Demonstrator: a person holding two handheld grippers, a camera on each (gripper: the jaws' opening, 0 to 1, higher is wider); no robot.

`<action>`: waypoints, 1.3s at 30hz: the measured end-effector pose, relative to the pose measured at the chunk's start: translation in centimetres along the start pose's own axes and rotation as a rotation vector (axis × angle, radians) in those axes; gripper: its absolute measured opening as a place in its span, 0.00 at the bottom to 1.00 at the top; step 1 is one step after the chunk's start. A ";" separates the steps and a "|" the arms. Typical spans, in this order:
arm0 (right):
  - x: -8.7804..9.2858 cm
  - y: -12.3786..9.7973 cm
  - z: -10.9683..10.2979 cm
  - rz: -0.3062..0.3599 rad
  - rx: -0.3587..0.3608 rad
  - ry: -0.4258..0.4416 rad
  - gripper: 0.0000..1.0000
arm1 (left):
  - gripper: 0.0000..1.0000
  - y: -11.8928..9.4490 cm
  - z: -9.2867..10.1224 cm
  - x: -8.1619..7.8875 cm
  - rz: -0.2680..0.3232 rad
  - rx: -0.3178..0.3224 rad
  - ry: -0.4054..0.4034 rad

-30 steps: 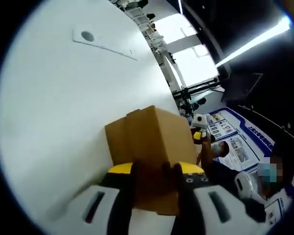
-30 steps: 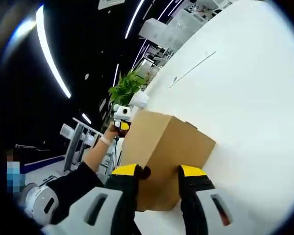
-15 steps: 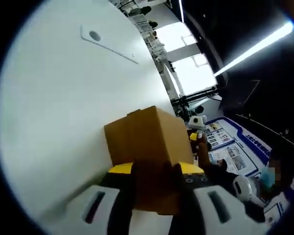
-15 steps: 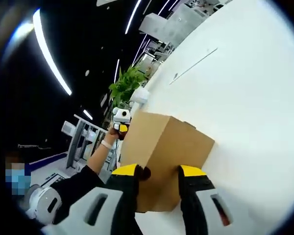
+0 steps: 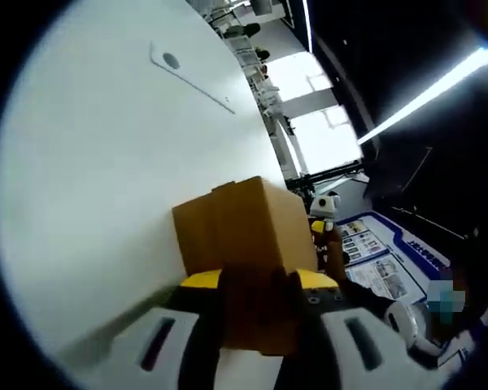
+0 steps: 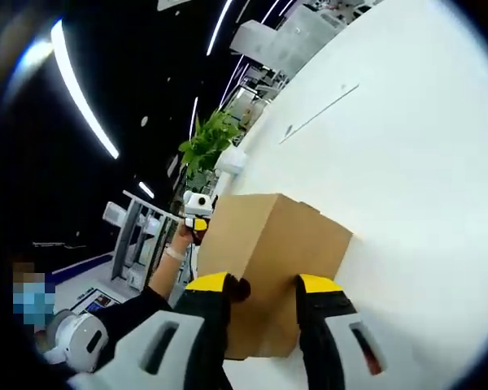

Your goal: Operate the shoe box by opening the lid, removing the specified soft item, and placing it in the target area until the item is outside and the box remains undamaged.

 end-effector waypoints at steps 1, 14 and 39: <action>-0.1 0.0 0.1 0.001 -0.001 -0.001 0.32 | 0.32 -0.2 -0.2 -0.1 0.023 0.009 -0.003; -1.7 0.4 0.6 0.001 0.014 -0.005 0.32 | 0.32 -0.5 -0.1 1.0 0.104 0.025 -0.004; -0.5 0.9 -0.6 0.025 0.012 -0.006 0.32 | 0.32 -1.0 -0.7 0.9 0.127 0.046 -0.003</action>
Point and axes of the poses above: the point that each gripper's makers call its tool centre point, and the gripper's own axes: y roughly forward along the fingers, z roughly to its right, x roughly out of its underside, the point moved 8 cm from there along -y, roughly backward along the fingers, and after that the axes turned 12 degrees about x, right-handed, at the moved point
